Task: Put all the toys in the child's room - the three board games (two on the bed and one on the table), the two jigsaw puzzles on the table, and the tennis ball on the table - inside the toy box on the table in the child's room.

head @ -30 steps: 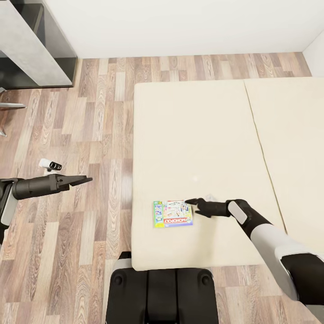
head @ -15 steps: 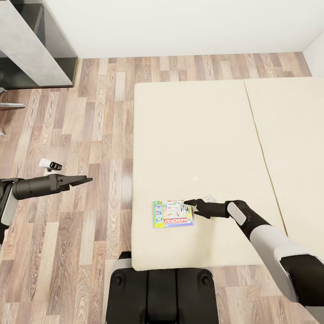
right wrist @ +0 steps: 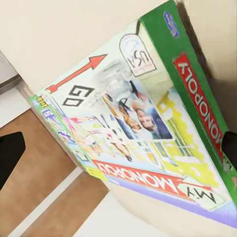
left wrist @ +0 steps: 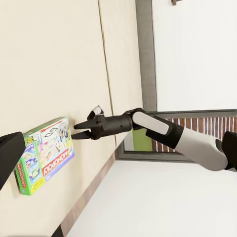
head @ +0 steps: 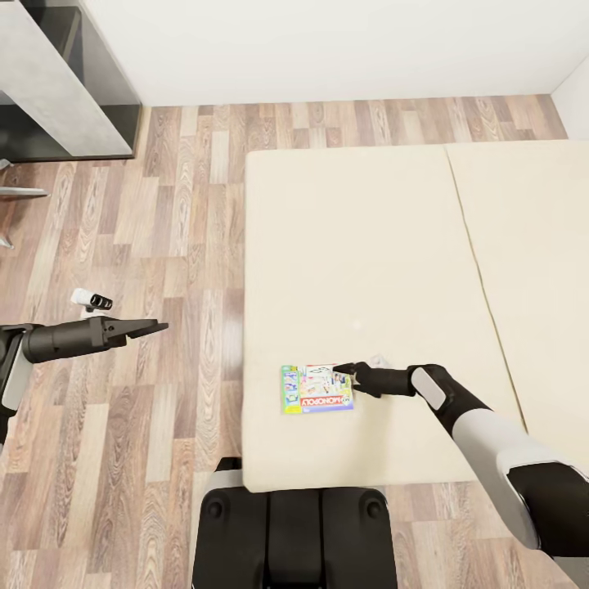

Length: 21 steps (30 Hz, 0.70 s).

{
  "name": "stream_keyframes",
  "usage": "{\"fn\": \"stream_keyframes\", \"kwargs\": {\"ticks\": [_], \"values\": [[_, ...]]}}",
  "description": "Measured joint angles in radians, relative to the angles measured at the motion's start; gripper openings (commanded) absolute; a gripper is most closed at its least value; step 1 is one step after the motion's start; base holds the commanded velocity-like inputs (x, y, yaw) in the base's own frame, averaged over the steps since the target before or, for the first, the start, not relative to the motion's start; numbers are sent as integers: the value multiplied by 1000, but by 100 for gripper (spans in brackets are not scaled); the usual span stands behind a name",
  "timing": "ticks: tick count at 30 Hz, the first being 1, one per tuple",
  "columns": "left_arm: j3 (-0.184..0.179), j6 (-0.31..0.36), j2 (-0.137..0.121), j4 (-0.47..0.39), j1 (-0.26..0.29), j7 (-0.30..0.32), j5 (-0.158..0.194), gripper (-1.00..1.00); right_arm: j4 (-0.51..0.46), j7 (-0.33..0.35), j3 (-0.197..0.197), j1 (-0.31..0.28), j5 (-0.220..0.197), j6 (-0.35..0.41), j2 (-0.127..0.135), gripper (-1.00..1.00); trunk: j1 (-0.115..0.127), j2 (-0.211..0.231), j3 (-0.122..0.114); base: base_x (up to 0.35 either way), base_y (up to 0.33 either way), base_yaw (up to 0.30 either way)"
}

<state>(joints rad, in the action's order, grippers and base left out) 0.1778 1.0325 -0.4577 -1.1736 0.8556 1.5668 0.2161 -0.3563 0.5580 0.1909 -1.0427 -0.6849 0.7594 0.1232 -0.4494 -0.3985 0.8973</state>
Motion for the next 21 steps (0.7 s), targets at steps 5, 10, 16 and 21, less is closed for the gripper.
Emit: {"fn": "stream_keyframes", "kwargs": {"ticks": [5, 10, 16, 21], "values": [[-1, 0, 0, 0, 0, 0, 0, 100, 1, -4, 0, 0, 2, 0, -12, 100, 0, 0, 0, 0, 17, 0], [0, 0, 0, 0, 0, 0, 0, 100, 1, -6, 0, 0, 2, 0, -15, 100, 0, 0, 0, 0, 2, 0], [-2, 0, 1, 0, 0, 0, 1, 100, 1, -6, 0, 0, 2, 0, -15, 100, 0, 0, 0, 0, 3, 0], [-2, 0, 1, 0, 0, 0, 0, 100, 1, -6, 0, 0, 2, -1, -15, 100, 0, 0, 0, 0, 97, 0]]}}
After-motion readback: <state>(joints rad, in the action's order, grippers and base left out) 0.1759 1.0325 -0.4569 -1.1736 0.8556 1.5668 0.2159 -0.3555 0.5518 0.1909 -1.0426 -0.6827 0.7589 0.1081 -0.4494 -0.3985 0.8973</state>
